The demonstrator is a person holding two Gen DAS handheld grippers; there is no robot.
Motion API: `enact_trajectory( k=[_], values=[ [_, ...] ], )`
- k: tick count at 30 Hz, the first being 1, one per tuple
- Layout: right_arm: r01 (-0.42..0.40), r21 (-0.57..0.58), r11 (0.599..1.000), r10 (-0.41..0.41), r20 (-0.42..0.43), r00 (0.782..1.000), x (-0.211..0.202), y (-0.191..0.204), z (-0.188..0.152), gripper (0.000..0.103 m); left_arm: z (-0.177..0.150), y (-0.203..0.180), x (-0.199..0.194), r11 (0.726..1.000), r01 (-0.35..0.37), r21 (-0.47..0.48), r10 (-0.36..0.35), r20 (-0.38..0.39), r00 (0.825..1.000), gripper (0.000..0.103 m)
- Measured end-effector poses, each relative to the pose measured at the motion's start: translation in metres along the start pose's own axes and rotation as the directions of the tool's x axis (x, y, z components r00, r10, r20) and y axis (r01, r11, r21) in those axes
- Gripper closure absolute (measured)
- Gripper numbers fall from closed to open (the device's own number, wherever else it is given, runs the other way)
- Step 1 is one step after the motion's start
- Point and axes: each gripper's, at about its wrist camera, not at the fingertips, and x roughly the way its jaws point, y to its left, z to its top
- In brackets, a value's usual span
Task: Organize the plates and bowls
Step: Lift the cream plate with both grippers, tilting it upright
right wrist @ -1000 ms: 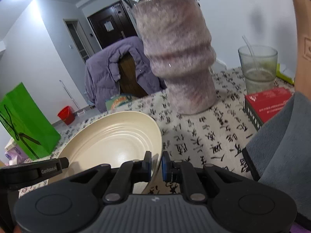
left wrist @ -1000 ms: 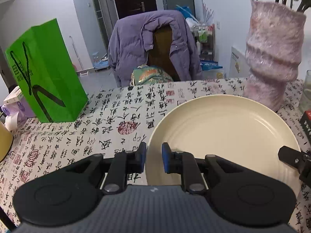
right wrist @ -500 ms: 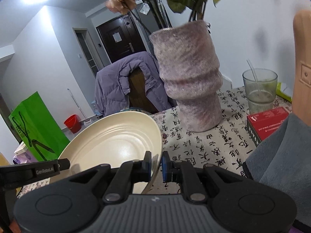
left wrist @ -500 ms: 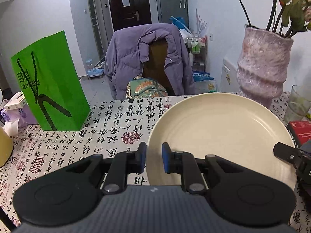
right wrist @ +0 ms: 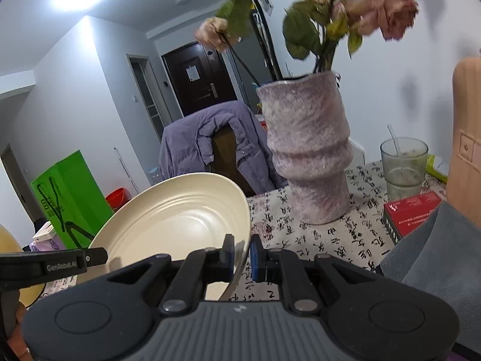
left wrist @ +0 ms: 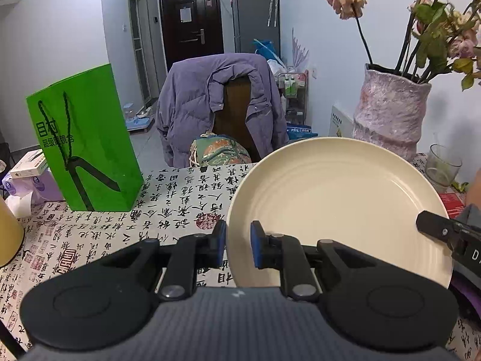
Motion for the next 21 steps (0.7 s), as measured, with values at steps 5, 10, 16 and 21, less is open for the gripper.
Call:
enact_trajectory(
  k=[5, 10, 16, 21],
  values=[
    [0.000, -0.029, 1.000, 0.001, 0.030, 1.000, -0.013, 0.013, -0.003, 0.092, -0.006, 0.010, -0.009, 1.000, 0.008, -0.005, -0.008, -0.008, 1.000, 0.086],
    [0.003, -0.054, 0.999, 0.000, 0.048, 0.999, -0.022, 0.024, -0.006, 0.092, -0.013, 0.016, -0.017, 1.000, 0.011, -0.009, -0.011, -0.010, 1.000, 0.086],
    [0.002, -0.054, 0.999, 0.000, 0.037, 0.999, -0.029, 0.025, -0.010, 0.092, -0.012, 0.022, -0.031, 1.000, 0.011, -0.018, -0.011, 0.008, 1.000, 0.086],
    [0.003, -0.037, 0.999, -0.002, 0.034, 0.999, -0.042, 0.022, -0.014, 0.092, -0.014, 0.017, -0.048, 1.000, 0.010, -0.009, -0.009, 0.030, 0.999, 0.086]
  ],
)
